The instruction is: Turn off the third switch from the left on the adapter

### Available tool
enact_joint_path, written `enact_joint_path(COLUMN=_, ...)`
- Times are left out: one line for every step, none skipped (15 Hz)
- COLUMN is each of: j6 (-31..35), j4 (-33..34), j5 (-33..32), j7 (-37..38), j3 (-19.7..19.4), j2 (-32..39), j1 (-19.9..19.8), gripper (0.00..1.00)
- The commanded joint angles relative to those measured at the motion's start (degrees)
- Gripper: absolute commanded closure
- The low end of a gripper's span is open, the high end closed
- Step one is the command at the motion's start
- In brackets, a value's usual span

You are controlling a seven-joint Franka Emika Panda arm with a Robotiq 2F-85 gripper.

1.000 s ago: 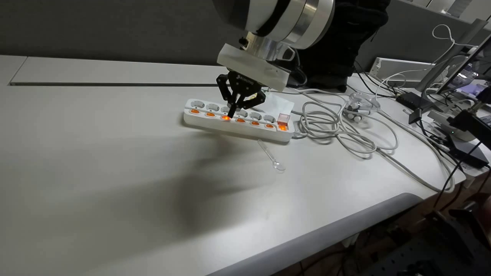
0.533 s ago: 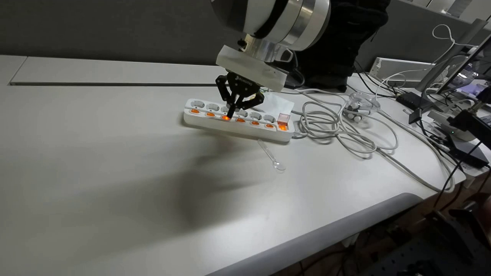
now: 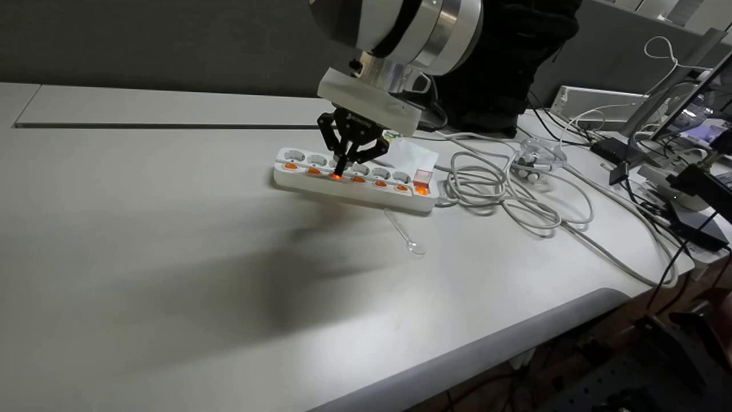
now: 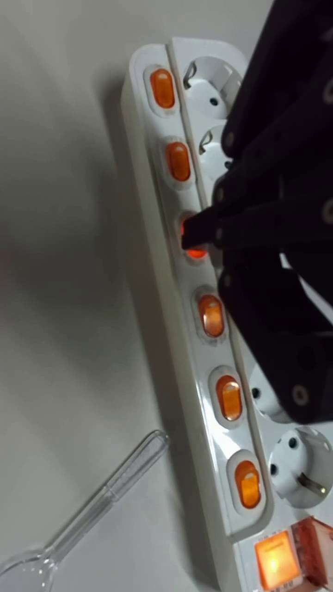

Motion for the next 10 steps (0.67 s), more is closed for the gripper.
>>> enact_joint_path(j6=-2.23, j4=2.29, j5=-0.21, j7=0.49, j3=0.18, j2=1.09, j1=-0.09, gripper=1.00)
enact_joint_path(j6=-2.43, j4=2.54, j5=-0.22, j7=0.52, j3=0.22, j2=1.28, j1=-0.02, gripper=1.00)
enact_joint_path(j6=-2.59, j4=2.74, j5=-0.28, j7=0.58, j3=0.24, j2=1.49, j1=0.09, gripper=1.00)
enact_joint_path(j6=-2.71, j4=2.94, j5=-0.25, j7=0.57, j3=0.31, j2=1.67, j1=0.11, gripper=1.00)
enact_joint_path(j6=-2.82, j4=3.14, j5=-0.15, j7=0.61, j3=0.40, j2=1.93, j1=0.15, gripper=1.00)
enact_joint_path(j6=-2.95, j4=3.25, j5=-0.02, j7=0.58, j3=0.55, j2=2.10, j1=0.14, gripper=1.00)
enact_joint_path(j6=-3.03, j4=3.30, j5=0.01, j7=0.59, j3=0.60, j2=2.17, j1=0.17, gripper=1.00)
enact_joint_path(j6=-2.81, j4=3.13, j5=0.19, j7=0.69, j3=0.69, j2=2.14, j1=0.19, gripper=1.00)
enact_joint_path(j6=-2.66, j4=2.99, j5=0.28, j7=0.67, j3=0.75, j2=2.11, j1=0.18, gripper=1.00)
enact_joint_path(j6=-2.41, j4=2.84, j5=0.37, j7=0.83, j3=0.73, j2=2.09, j1=0.22, gripper=1.00)
